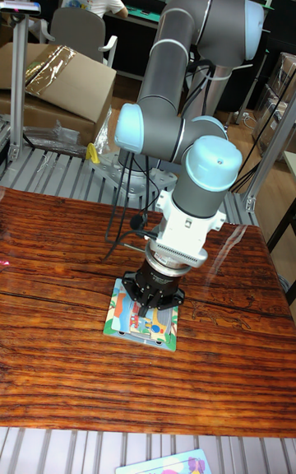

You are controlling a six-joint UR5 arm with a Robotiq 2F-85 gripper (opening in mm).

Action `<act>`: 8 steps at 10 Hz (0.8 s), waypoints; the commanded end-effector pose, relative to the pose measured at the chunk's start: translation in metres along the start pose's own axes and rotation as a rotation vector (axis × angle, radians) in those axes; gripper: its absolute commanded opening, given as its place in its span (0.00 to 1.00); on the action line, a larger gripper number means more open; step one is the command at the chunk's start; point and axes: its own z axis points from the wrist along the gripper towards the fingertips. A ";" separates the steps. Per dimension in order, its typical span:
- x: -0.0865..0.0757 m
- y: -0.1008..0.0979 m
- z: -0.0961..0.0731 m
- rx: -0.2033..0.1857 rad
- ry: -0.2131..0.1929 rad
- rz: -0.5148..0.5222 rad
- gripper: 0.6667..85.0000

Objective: Assemble one piece of a puzzle

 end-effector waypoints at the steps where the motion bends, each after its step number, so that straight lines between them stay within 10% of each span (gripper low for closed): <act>1: 0.005 0.001 0.002 -0.011 0.005 0.012 0.01; 8: 0.002 0.006 0.004 -0.029 -0.015 0.009 0.01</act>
